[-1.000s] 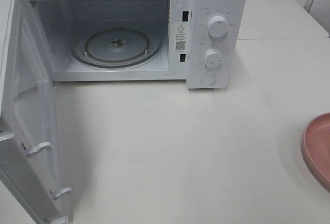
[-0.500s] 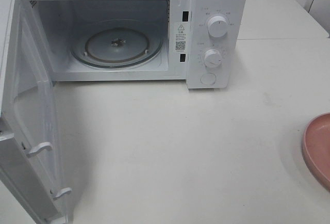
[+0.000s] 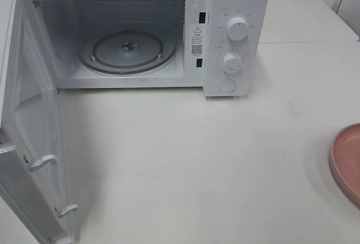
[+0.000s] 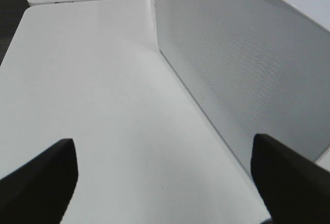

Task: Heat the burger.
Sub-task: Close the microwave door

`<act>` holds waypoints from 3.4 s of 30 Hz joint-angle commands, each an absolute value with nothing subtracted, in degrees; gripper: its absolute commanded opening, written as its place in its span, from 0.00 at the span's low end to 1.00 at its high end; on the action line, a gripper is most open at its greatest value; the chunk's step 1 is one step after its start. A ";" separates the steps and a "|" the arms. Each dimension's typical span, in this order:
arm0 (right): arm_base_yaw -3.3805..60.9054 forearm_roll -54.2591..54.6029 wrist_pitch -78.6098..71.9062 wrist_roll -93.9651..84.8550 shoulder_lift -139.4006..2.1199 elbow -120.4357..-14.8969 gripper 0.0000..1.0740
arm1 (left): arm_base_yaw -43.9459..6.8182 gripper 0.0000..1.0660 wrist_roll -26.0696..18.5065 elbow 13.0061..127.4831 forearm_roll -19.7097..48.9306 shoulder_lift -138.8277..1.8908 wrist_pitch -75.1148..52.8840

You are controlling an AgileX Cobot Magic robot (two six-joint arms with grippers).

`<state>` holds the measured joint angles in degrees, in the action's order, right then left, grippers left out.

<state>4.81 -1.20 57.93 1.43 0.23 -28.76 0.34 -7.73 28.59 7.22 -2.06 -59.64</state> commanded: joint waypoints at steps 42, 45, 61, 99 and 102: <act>4.47 -1.49 57.30 0.80 1.72 -28.71 0.70 | 0.57 0.77 -7.68 29.39 8.37 -2.01 -58.84; 4.47 -1.49 57.30 0.80 1.72 -28.71 0.70 | 0.57 0.71 -7.68 30.71 7.91 -2.01 -57.58; 4.47 -1.49 57.30 0.80 1.72 -28.71 0.70 | 0.57 0.00 -7.68 30.37 0.86 -13.75 -39.19; 4.47 -1.49 57.30 0.80 1.72 -28.71 0.70 | -0.52 0.00 16.62 8.48 -22.98 -63.66 40.16; 4.47 -1.49 57.30 0.80 1.72 -28.71 0.70 | -0.52 0.00 19.54 8.59 -28.99 -65.20 43.32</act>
